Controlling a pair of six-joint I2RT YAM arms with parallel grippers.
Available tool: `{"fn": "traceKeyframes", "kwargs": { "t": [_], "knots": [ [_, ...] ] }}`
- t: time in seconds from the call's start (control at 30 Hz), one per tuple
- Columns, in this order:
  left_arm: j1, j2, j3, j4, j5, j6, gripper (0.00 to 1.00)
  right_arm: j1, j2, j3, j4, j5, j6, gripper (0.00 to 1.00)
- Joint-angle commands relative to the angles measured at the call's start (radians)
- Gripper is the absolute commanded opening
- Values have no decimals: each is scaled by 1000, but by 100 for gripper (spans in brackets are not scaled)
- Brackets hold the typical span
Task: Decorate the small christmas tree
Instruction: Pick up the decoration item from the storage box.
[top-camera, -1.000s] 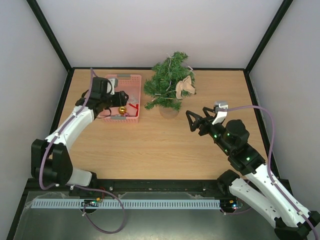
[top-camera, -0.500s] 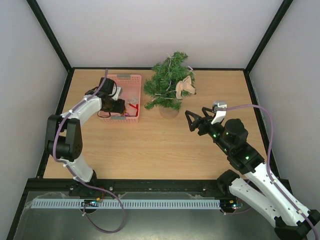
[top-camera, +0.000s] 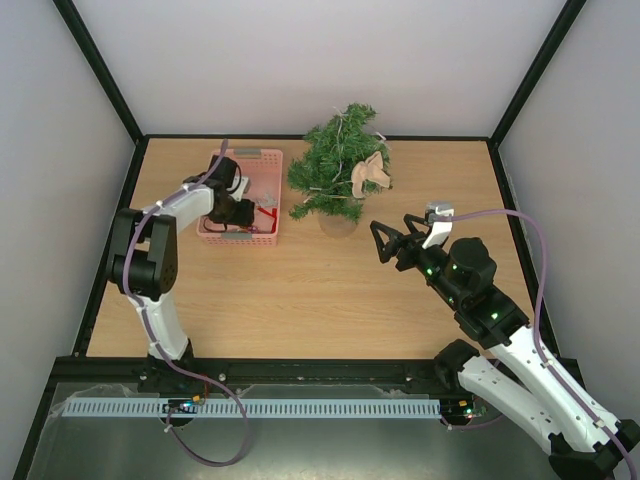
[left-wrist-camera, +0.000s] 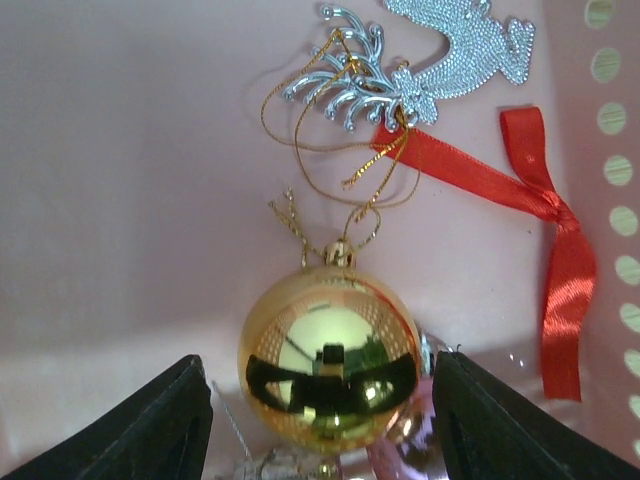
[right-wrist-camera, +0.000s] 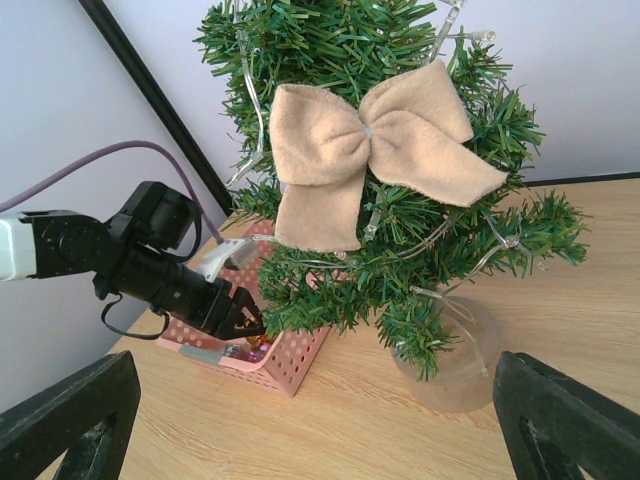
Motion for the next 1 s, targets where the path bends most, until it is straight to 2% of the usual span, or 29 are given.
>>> {"fn": "traceKeyframes", "kwargs": {
  "t": [0.0, 0.33, 0.53, 0.73, 0.97],
  "knots": [
    [6, 46, 47, 4, -1, 21, 61, -4, -12, 17, 8, 2, -9, 95],
    [6, 93, 64, 12, -3, 24, 57, -5, -23, 14, 4, 10, -18, 95],
    [6, 80, 71, 3, -1, 24, 47, -4, -39, 6, -9, 21, -18, 95],
    [5, 31, 65, -15, 15, 11, 41, -4, -41, -7, -4, 17, -9, 95],
    [5, -66, 48, -55, 18, 7, 40, -4, -17, -3, 0, 4, 18, 94]
  ]
}}
